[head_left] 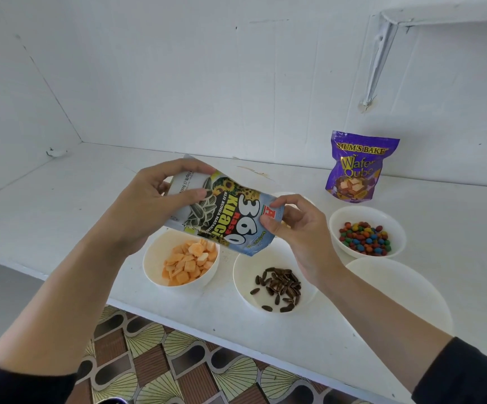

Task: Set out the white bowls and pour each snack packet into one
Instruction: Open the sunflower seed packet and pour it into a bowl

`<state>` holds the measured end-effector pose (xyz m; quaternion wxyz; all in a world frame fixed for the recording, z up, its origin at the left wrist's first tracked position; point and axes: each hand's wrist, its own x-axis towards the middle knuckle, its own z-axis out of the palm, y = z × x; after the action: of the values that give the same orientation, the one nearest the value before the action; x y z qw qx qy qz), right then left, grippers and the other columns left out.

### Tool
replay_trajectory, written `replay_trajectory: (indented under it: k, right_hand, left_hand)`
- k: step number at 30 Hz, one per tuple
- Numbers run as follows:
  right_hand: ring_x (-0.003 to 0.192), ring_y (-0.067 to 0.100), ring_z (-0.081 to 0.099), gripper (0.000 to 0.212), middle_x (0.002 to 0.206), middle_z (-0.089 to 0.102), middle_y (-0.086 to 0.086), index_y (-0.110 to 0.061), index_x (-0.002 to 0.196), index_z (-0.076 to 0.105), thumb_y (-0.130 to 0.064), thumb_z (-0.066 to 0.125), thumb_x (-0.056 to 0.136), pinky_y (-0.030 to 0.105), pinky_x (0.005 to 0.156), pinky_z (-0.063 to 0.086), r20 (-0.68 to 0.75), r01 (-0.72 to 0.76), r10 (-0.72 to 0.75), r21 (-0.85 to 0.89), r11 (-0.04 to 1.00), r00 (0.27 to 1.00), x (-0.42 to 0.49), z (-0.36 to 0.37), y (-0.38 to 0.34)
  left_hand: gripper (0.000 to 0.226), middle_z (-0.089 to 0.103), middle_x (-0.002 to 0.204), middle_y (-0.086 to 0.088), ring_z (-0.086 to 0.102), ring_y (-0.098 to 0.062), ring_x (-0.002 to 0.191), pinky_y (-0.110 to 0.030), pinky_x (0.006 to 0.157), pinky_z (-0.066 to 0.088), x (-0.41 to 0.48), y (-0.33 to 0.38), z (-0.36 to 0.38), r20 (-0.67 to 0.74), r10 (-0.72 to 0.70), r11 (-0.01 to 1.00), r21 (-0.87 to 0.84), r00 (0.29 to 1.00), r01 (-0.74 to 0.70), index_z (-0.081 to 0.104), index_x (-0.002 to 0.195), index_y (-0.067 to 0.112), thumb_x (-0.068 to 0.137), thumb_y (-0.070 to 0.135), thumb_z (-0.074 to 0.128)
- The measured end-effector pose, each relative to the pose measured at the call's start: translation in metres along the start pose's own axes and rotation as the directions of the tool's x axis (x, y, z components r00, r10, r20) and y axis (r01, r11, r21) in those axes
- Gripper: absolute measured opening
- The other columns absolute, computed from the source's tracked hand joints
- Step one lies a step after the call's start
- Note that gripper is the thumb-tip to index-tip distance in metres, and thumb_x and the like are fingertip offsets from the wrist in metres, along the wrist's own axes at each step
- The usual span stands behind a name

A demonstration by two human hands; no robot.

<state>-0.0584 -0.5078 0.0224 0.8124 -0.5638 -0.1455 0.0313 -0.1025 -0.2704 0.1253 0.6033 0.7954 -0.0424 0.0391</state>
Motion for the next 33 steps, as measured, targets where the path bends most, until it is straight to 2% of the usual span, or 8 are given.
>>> replay_trajectory:
  k: [9, 18, 24, 33]
  right_hand:
    - [0.092, 0.02, 0.074, 0.024, 0.093, 0.077, 0.009, -0.005, 0.098, 0.059, 0.007, 0.073, 0.083, 0.031, 0.075, 0.059, -0.035, -0.05, 0.048, -0.047, 0.998, 0.998, -0.007, -0.001, 0.016]
    - [0.101, 0.029, 0.071, 0.024, 0.1, 0.074, 0.018, -0.006, 0.099, 0.059, 0.008, 0.071, 0.084, 0.037, 0.078, 0.059, -0.002, -0.015, 0.016, 0.072, 0.997, 1.0, 0.001, 0.001, 0.009]
    - [0.097, 0.023, 0.073, 0.025, 0.096, 0.077, 0.01, -0.003, 0.1, 0.058, 0.008, 0.072, 0.083, 0.032, 0.075, 0.059, -0.034, -0.062, 0.062, 0.018, 0.998, 0.997, -0.008, -0.003, 0.019]
    - [0.1, 0.028, 0.073, 0.025, 0.101, 0.075, 0.019, -0.003, 0.101, 0.057, 0.007, 0.072, 0.084, 0.036, 0.077, 0.06, -0.005, -0.03, 0.03, 0.018, 0.999, 1.0, 0.0, 0.004, 0.004]
  left_hand:
    - [0.023, 0.075, 0.113, -0.012, 0.076, -0.033, 0.098, -0.061, 0.086, 0.059, -0.005, -0.009, 0.008, -0.01, -0.089, 0.996, 0.02, 0.996, 0.09, 0.074, 0.112, 0.017, 0.092, 0.005, 0.069]
    - [0.024, 0.074, 0.114, -0.012, 0.076, -0.031, 0.099, -0.054, 0.082, 0.062, -0.005, 0.003, 0.005, -0.029, -0.021, 1.0, 0.011, 0.999, 0.021, 0.075, 0.112, 0.021, 0.093, 0.007, 0.068]
    - [0.024, 0.073, 0.117, -0.012, 0.075, -0.032, 0.101, -0.058, 0.082, 0.062, -0.007, -0.005, 0.009, 0.011, -0.067, 0.995, 0.068, 0.998, 0.066, 0.074, 0.114, 0.023, 0.095, 0.009, 0.067]
    - [0.023, 0.074, 0.114, -0.012, 0.075, -0.031, 0.102, -0.06, 0.085, 0.06, -0.002, 0.009, -0.001, -0.02, -0.019, 0.997, 0.068, 1.0, 0.02, 0.075, 0.112, 0.022, 0.095, 0.009, 0.067]
